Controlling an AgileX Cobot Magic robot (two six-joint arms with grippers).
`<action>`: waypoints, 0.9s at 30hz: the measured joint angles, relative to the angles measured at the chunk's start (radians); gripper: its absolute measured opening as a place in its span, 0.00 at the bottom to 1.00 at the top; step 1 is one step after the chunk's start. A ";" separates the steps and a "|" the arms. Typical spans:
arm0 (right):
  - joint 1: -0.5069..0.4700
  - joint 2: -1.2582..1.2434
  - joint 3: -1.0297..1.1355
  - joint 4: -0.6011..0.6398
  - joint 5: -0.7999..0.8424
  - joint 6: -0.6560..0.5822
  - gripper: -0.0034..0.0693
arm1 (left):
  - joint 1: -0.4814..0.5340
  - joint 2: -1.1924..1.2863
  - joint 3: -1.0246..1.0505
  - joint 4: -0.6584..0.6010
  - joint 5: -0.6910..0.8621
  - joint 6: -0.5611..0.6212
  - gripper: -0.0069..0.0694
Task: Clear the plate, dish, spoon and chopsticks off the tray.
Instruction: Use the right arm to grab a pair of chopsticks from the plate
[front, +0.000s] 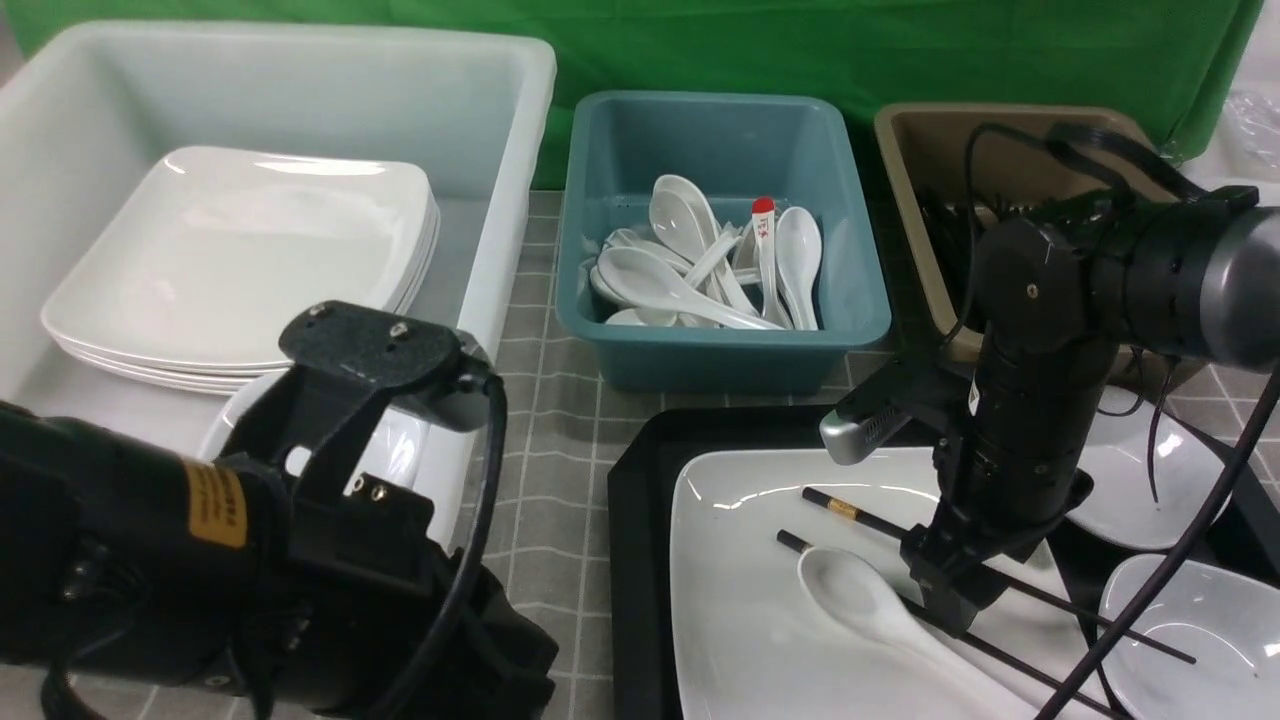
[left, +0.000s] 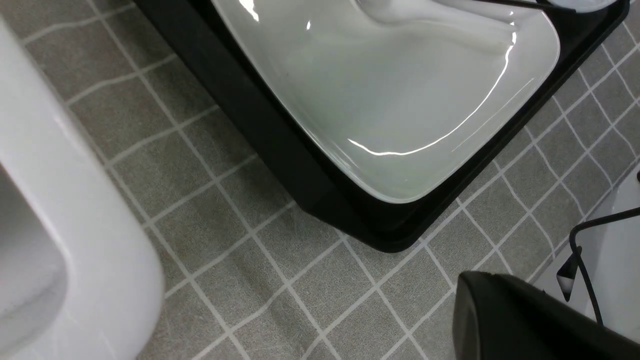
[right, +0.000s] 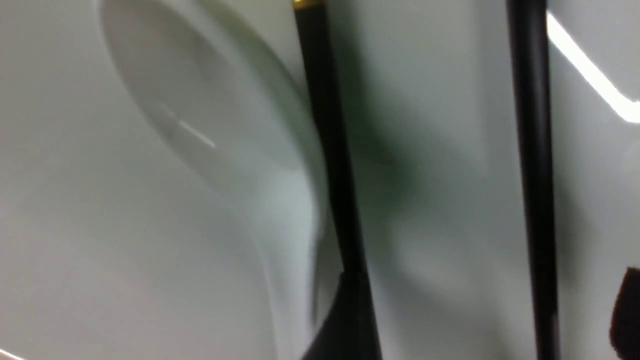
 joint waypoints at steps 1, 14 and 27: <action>0.000 0.000 0.000 0.001 0.000 0.001 0.98 | 0.000 0.000 0.000 0.000 0.000 0.000 0.09; 0.013 0.006 -0.006 0.024 0.014 0.009 0.94 | 0.000 0.000 0.000 0.001 -0.010 -0.002 0.09; 0.054 0.008 -0.007 0.024 -0.034 0.027 0.94 | 0.000 0.000 0.000 0.001 -0.049 -0.002 0.09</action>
